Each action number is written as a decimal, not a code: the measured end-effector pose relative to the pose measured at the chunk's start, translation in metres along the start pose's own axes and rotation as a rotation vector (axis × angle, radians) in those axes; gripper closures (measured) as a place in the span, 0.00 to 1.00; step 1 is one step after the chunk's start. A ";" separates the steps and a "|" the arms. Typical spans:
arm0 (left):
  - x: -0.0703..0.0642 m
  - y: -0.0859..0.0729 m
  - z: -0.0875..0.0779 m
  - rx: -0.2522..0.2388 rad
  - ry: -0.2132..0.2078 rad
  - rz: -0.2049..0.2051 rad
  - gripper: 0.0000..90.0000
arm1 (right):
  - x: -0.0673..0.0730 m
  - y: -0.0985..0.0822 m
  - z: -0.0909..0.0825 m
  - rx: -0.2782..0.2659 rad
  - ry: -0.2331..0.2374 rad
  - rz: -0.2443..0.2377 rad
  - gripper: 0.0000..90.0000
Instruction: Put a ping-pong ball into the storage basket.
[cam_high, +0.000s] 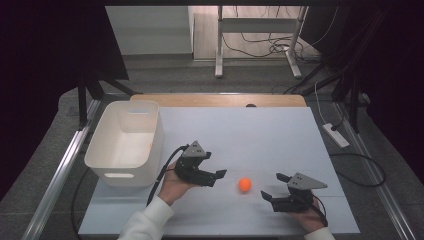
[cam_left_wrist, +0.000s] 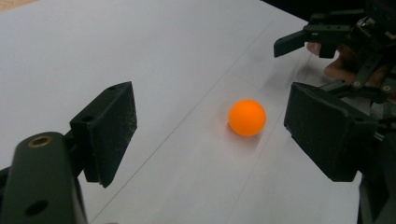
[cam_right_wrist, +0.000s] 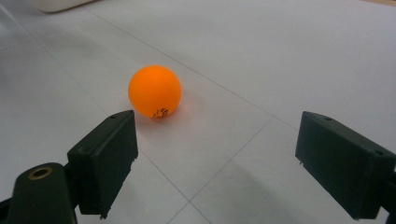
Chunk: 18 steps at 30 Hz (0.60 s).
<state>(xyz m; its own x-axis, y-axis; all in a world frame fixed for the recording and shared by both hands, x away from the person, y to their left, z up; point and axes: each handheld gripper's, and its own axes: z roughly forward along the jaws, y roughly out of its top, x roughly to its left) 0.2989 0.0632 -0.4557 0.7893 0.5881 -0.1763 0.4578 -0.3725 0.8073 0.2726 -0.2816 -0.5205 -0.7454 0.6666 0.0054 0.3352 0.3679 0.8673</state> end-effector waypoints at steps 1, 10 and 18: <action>-0.001 0.000 0.002 0.003 -0.005 0.003 0.20 | 0.000 0.000 0.000 -0.001 -0.001 0.001 0.14; -0.009 -0.002 0.012 0.031 -0.019 0.032 0.20 | 0.001 0.000 -0.002 -0.009 -0.001 -0.001 0.14; -0.012 -0.003 0.025 0.055 -0.033 0.037 0.20 | 0.001 0.000 -0.003 -0.011 0.001 -0.004 0.14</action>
<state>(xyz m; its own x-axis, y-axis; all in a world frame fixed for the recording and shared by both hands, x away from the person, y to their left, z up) 0.2983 0.0396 -0.4698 0.8188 0.5495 -0.1660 0.4489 -0.4327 0.7818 0.2708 -0.2828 -0.5189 -0.7474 0.6644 0.0029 0.3260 0.3629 0.8729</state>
